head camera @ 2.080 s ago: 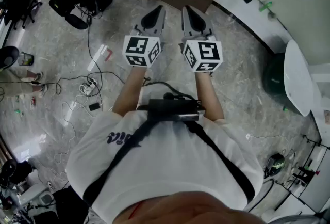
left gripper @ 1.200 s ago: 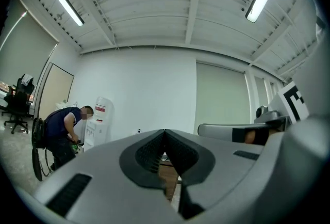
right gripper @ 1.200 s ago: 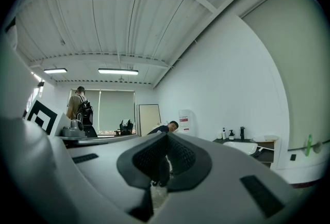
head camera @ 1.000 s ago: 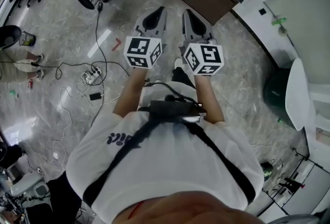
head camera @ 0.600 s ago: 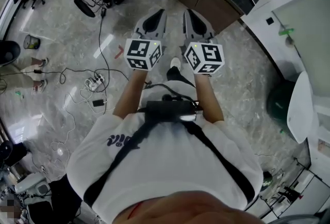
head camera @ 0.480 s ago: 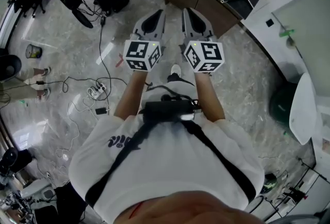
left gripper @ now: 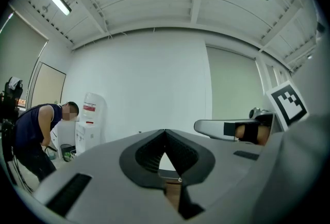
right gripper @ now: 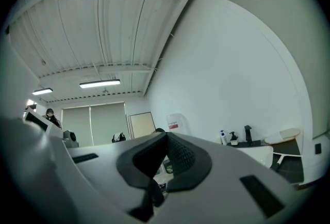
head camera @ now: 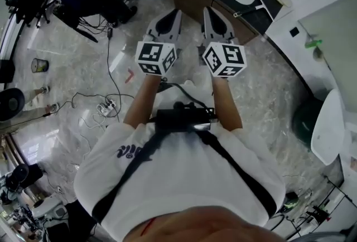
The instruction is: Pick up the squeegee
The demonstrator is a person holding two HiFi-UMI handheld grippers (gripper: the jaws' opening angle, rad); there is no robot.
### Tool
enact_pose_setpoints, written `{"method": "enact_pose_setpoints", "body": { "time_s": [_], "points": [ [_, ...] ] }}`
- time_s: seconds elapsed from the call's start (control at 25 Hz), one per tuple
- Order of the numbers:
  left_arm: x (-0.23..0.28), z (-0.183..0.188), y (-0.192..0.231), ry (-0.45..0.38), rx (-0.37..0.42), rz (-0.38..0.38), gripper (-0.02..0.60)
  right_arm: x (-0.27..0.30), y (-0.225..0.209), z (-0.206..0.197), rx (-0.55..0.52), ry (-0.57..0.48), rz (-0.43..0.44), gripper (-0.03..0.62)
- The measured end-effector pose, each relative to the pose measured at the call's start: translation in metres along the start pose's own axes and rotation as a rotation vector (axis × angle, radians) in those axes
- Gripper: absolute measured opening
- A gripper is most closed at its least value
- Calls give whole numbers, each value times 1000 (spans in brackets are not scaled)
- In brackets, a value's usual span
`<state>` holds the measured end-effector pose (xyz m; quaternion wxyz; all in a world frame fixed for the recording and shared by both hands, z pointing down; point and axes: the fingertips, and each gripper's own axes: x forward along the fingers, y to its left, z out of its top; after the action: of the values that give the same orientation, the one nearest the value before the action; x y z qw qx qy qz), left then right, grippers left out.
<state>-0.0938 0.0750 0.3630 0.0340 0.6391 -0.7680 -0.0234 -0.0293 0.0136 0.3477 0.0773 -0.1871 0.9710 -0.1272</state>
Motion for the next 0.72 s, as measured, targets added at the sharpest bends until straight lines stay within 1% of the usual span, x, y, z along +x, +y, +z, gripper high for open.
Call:
{"method": "enact_pose_setpoints", "body": {
  "time_s": [0.16, 0.36, 0.48, 0.6, 0.72],
  "points": [
    [33, -9, 2, 25, -3, -20, 12, 14, -30, -9, 19, 21, -30, 0],
    [74, -14, 5, 43, -13, -86, 12, 30, -57, -13, 24, 27, -91, 0],
    [104, -17, 3, 48, -17, -153, 12, 40, -76, -12, 17, 16, -144, 0],
    [152, -18, 2, 49, -18, -236, 12, 60, -110, -6, 0, -2, -217, 0],
    [199, -10, 1, 43, -17, -319, 12, 79, -141, 9, -21, -27, -294, 0]
  ]
}}
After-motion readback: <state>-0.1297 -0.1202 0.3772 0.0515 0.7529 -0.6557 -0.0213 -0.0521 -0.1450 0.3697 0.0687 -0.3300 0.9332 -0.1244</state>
